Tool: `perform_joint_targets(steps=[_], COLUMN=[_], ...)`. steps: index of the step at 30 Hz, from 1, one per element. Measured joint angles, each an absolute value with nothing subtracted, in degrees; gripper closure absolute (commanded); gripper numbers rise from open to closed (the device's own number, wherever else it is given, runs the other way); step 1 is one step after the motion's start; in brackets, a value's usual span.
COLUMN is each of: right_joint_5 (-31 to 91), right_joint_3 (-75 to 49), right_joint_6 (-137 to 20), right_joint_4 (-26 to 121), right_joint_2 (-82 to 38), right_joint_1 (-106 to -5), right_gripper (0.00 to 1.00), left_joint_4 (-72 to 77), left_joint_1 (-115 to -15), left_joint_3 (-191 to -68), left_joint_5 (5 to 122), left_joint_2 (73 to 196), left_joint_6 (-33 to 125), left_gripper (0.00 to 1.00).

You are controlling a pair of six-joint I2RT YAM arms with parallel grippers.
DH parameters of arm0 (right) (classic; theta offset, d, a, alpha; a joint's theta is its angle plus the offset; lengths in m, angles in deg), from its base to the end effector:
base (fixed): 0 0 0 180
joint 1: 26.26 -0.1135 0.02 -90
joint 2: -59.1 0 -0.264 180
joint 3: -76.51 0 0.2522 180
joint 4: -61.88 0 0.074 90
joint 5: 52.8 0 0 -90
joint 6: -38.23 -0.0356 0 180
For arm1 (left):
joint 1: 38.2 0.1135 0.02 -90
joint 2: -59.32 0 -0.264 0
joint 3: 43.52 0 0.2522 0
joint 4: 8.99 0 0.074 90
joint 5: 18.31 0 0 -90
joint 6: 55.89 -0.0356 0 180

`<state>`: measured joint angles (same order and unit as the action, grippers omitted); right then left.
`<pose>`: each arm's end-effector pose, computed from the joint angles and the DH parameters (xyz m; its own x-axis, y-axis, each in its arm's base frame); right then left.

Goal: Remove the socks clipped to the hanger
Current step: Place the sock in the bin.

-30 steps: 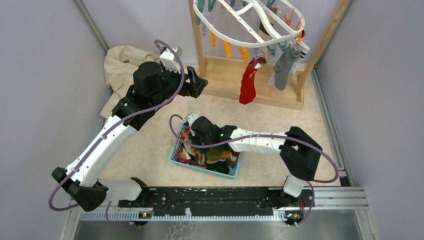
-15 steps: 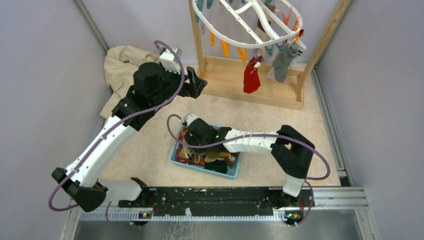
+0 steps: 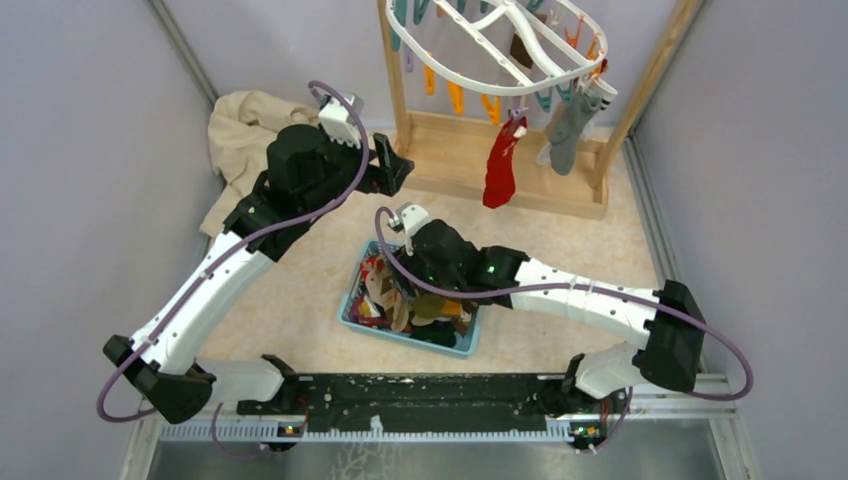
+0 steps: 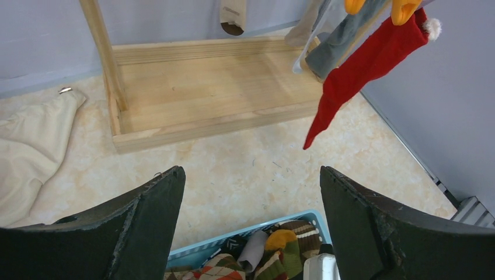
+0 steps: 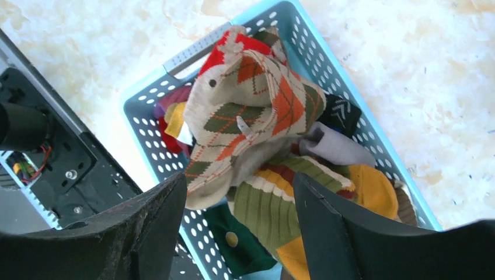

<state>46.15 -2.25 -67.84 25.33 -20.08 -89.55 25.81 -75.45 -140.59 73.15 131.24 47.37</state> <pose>0.1442 0.2743 0.3053 -0.4885 -0.3626 -0.7936 -0.7194 0.6821 0.1313 0.2190 -0.1654 0.4533 -0.2641 -0.0872 -0.9605 0.5389 0.8126 -0.2220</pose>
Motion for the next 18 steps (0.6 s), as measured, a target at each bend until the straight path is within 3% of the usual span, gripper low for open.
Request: perform_joint_targets(steps=[7, 18], right_joint_5=[49.07, 50.71], right_joint_3=[1.03, 13.40], right_joint_6=[-68.59, -72.57], right_joint_4=[23.59, 28.88], right_joint_2=[-19.57, -24.38], right_joint_1=[-89.55, -89.53], right_gripper=[0.48, 0.46], left_joint_4=[25.81, 25.81], left_joint_1=[-75.45, -75.45], left_joint_3=[-140.59, -140.59], left_joint_5=[73.10, 72.62], left_joint_2=[131.24, 131.41], left_joint_6=[47.37, 47.37], left_gripper=[0.09, 0.07])
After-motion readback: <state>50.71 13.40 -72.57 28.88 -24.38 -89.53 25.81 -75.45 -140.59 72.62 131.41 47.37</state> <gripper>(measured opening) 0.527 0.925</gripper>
